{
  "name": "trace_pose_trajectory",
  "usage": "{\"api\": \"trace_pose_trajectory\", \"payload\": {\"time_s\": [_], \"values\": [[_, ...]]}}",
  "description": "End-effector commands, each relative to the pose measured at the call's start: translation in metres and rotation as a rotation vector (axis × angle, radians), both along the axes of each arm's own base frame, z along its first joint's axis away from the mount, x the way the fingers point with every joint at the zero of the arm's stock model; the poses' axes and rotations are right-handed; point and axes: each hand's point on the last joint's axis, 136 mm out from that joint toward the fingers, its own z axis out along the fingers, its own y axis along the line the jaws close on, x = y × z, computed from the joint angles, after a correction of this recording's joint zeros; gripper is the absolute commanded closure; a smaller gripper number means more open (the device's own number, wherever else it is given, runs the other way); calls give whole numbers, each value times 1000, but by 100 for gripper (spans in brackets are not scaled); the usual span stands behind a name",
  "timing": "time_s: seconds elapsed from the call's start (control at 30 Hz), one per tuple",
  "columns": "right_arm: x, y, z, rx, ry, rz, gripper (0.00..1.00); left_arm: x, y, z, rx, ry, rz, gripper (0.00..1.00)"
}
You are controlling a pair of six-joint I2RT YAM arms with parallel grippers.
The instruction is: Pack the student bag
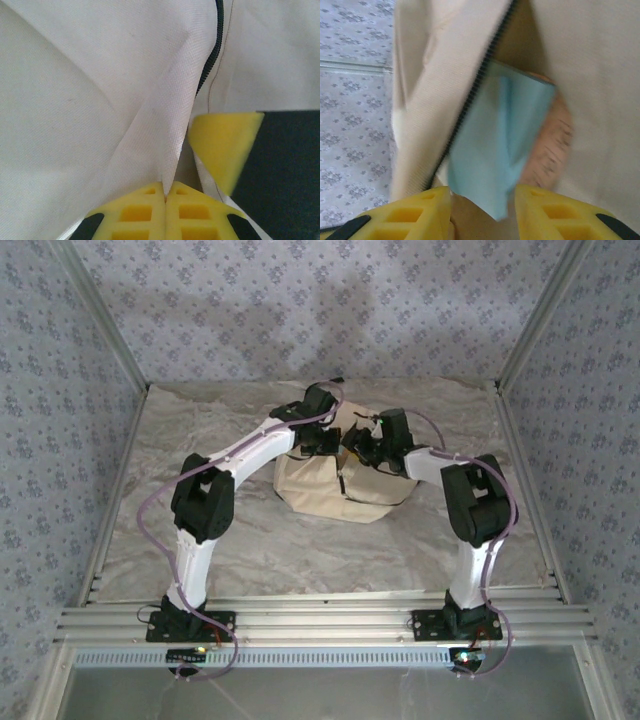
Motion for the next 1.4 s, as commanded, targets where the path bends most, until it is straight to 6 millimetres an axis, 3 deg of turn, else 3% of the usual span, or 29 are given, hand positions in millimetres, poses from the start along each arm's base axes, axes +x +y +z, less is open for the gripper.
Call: {"api": "trace_pose_trajectory", "payload": {"time_s": [0.0,0.13,0.2,0.3,0.37,0.53,0.73,0.93,1.2,1.37], "values": [[-11,-14,26,-63,-62,28,56,4,5,31,-46,-47,16,100],[-21,-23,39,-165,-89,43,58,5,7,32,-48,-48,20,98],[-23,-23,40,-188,-88,57,64,5,7,34,-55,-48,19,88],[-36,-16,44,-254,-98,123,65,0,8,37,-60,-29,22,34],[-50,-14,44,-355,-120,193,62,-6,12,39,-63,-17,22,17],[-97,-4,40,-442,-98,356,54,-23,38,44,-102,-4,74,14],[-136,12,19,-482,-31,423,55,-52,76,20,-114,54,167,14],[-131,14,-6,-589,-7,385,63,-63,94,-7,-135,85,243,14],[-116,18,-31,-660,11,331,69,-65,90,-46,-151,143,277,14],[-105,28,-33,-628,3,306,70,-64,94,-72,-113,177,293,14]]}}
